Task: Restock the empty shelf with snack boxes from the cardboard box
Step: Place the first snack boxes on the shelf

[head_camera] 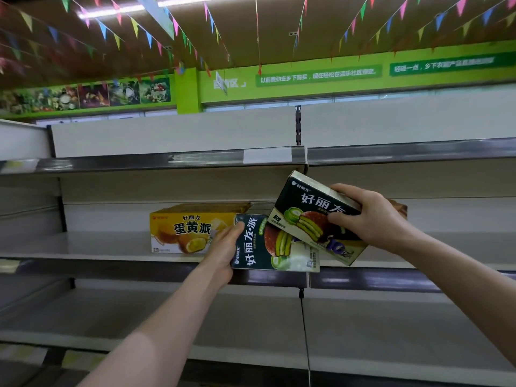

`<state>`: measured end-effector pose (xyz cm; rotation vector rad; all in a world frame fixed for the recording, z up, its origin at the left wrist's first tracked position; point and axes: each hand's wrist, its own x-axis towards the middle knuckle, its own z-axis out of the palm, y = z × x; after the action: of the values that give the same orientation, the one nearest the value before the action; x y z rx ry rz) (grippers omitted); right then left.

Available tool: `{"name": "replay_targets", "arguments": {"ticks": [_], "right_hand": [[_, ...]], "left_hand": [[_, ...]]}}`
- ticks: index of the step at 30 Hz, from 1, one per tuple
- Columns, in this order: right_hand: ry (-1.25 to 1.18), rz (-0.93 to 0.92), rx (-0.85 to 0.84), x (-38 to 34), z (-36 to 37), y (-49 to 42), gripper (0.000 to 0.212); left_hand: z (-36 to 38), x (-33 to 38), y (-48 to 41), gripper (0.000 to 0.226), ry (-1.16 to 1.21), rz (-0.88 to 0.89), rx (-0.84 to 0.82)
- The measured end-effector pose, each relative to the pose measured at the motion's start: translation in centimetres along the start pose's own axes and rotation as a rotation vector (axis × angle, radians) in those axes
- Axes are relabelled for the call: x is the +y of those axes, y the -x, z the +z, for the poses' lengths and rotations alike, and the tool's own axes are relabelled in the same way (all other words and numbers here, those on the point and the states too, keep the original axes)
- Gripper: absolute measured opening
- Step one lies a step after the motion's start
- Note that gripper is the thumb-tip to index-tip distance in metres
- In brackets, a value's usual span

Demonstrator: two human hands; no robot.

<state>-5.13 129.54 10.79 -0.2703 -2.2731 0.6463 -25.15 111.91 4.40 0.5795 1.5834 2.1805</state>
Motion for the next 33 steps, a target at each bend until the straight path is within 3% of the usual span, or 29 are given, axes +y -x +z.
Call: {"name": "replay_targets", "arguments": {"ticks": [12, 16, 18, 21, 23, 29, 33], "right_hand": [[0.122, -0.034, 0.02, -0.9, 2.0, -2.0, 0.051], [0.101, -0.024, 0.015, -1.0, 2.6, -1.9, 0.049], [0.104, -0.021, 0.015, -1.2, 2.7, -1.9, 0.05], [0.095, -0.022, 0.013, -1.4, 2.7, -1.9, 0.05], [0.054, -0.022, 0.013, -1.3, 2.8, -1.7, 0.049], [-0.116, 0.022, 0.026, -1.4, 2.2, -1.4, 0.048], [-0.024, 0.042, -0.049, -1.6, 2.1, -1.1, 0.047]], "left_hand": [[-1.0, 0.6, -3.3, 0.04, -0.037, -0.029, -0.054], [-1.5, 1.2, -3.3, 0.012, -0.077, -0.058, -0.139], [-1.7, 1.4, -3.1, 0.022, -0.113, -0.06, -0.15], [-2.1, 1.5, -3.1, 0.058, -0.124, -0.08, -0.184], [-2.3, 1.7, -3.1, 0.062, -0.125, -0.054, -0.158], [-4.5, 3.1, -3.0, 0.029, -0.039, -0.034, -0.084], [-6.9, 3.8, -3.2, 0.02, -0.044, -0.022, 0.04]]}}
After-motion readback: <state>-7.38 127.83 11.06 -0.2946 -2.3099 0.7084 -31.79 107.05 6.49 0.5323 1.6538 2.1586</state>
